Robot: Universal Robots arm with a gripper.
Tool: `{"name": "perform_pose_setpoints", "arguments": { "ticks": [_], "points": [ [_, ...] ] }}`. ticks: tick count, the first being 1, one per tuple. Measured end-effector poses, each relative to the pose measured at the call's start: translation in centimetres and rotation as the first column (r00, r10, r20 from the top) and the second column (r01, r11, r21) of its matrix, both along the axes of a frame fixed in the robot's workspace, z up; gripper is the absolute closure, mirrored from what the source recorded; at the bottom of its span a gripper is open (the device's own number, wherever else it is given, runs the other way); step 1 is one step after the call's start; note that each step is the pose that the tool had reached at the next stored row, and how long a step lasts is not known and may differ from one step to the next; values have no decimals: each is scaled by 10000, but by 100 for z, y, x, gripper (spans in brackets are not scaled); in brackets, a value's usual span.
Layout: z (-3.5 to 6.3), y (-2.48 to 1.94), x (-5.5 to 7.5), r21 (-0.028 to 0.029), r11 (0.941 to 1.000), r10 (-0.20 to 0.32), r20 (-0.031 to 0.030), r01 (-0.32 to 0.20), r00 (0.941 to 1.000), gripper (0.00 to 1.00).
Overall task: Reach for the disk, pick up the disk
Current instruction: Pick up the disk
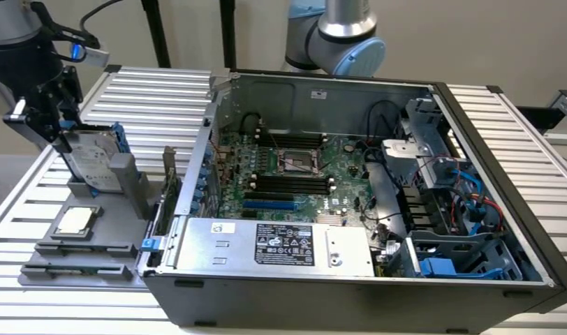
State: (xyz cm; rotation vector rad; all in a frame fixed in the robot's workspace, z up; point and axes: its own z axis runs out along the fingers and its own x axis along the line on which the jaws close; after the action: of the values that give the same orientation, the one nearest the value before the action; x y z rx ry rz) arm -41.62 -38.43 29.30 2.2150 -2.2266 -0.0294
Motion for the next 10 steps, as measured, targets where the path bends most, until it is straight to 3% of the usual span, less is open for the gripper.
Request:
{"name": "perform_pose_setpoints", "arguments": {
  "ticks": [10],
  "points": [
    [-12, 31, -10, -2, 9998, 198, 1, -198, 9998, 46]
  ]
}}
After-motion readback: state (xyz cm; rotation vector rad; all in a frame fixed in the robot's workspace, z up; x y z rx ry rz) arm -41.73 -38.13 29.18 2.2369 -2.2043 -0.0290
